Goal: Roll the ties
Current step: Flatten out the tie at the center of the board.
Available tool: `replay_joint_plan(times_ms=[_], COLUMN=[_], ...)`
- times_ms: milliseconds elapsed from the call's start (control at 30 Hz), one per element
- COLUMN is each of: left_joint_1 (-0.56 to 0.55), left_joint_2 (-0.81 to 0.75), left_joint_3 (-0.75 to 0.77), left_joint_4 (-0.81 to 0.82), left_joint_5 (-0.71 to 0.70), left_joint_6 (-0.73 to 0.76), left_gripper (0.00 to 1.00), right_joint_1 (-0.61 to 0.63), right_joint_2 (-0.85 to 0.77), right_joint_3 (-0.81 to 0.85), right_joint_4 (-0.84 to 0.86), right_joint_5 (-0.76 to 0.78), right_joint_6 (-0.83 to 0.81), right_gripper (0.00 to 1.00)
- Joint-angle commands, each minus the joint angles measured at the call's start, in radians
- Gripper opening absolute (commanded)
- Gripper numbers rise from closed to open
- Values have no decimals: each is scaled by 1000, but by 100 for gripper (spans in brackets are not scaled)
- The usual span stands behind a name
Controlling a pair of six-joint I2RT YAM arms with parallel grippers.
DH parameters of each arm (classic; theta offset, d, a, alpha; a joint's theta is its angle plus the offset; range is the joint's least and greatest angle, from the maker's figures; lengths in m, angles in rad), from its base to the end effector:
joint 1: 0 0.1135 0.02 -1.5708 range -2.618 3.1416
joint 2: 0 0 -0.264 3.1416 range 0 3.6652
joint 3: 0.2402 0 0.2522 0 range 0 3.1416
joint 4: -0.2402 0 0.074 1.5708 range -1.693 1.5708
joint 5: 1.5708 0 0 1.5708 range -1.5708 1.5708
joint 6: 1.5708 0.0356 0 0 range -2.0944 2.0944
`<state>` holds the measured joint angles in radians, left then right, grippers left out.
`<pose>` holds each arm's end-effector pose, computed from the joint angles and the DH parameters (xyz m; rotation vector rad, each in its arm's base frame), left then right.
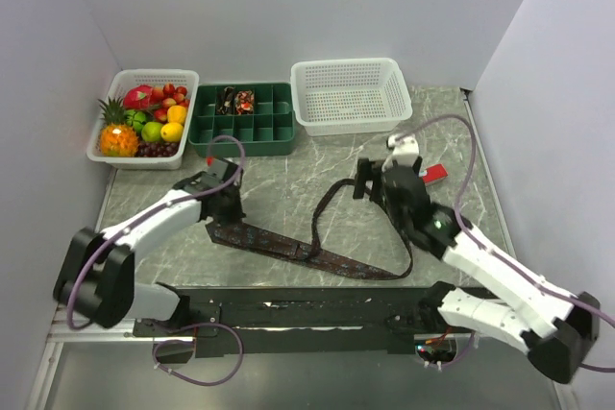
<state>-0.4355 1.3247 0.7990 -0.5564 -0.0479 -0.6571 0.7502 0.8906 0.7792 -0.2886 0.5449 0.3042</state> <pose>0.2266 -0.1035 0.2018 -0.3128 2.6664 -0.2928 0.1591 0.1230 0.3105 -0.0763 1.9126 0.1733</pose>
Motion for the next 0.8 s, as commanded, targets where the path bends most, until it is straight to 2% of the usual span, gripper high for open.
replay_joint_plan(times_ms=[0, 167, 200, 267, 300, 367, 400, 467, 500, 567, 600, 767], left_joint_1=[-52, -58, -57, -58, -58, -57, -55, -36, -26, 0, 9, 69], left_joint_2=[82, 157, 168, 197, 206, 228, 235, 248, 245, 235, 228, 186], left_joint_3=[-12, -32, -37, -47, -50, -58, -61, -72, -76, -81, -83, -80], left_joint_4=[93, 128, 133, 144, 145, 150, 147, 144, 144, 130, 119, 52], left_joint_5=[-7, -30, -36, -43, -46, -58, -61, -63, -61, -81, -89, -132], left_joint_6=[-75, -88, -90, -91, -95, -98, -99, -113, -116, -130, -131, -124], left_gripper=[1, 1, 1, 1, 1, 1, 1, 1, 1, 1, 1, 1], right_joint_1=[-121, -201, -207, -216, -225, -233, -244, -252, -258, -270, -275, -313], right_joint_2=[175, 408, 433, 498, 513, 553, 568, 619, 639, 706, 734, 918], right_joint_3=[167, 268, 278, 284, 279, 261, 261, 265, 273, 305, 321, 448], right_joint_4=[-136, -196, -196, -207, -202, -184, -187, -195, -202, -218, -239, -313], right_joint_5=[-246, -414, -430, -428, -439, -450, -450, -454, -462, -473, -476, -480], right_joint_6=[157, 185, 185, 197, 196, 194, 190, 185, 178, 174, 171, 173], right_gripper=[93, 88, 83, 79, 67, 51, 33, 27, 15, 8, 0, 0])
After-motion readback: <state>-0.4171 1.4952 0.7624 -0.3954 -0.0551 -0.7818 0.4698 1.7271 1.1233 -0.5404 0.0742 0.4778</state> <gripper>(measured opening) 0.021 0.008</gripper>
